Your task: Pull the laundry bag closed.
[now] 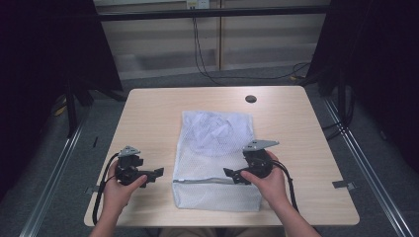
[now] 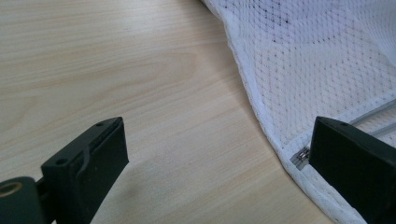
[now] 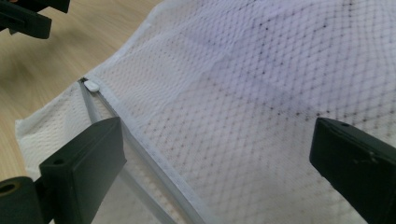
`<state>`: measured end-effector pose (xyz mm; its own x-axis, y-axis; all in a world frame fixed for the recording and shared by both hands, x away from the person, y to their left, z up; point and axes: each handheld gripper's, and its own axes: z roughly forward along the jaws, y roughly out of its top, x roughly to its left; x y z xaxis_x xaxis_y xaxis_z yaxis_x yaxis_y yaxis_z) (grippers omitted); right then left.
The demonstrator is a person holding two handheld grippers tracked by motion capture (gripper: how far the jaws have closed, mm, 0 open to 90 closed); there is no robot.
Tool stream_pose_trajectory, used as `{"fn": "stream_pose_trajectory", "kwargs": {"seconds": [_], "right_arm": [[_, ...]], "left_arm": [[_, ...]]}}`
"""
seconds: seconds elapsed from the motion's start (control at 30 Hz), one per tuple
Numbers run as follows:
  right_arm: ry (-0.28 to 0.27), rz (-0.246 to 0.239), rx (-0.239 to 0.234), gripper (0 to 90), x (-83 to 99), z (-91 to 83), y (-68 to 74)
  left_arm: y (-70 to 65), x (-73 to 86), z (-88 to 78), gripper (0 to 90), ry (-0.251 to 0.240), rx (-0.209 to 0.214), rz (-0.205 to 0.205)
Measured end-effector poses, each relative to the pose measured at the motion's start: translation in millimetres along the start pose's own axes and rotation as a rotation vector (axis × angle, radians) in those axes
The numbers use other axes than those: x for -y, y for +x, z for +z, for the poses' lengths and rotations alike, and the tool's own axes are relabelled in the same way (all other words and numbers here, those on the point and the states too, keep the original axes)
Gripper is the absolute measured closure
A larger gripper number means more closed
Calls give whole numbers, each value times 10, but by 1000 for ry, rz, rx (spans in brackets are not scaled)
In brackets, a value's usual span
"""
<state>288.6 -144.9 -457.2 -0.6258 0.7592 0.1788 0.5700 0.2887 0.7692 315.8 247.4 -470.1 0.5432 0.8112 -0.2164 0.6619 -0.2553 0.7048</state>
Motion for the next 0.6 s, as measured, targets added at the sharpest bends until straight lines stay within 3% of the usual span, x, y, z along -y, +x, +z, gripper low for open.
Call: {"fn": "stream_pose_trajectory", "kwargs": {"seconds": [0.6], "right_arm": [[11, 7, -61, 55, -220, 283, 282]], "left_arm": [[44, 11, -53, 46, 2, 10, -4]]}}
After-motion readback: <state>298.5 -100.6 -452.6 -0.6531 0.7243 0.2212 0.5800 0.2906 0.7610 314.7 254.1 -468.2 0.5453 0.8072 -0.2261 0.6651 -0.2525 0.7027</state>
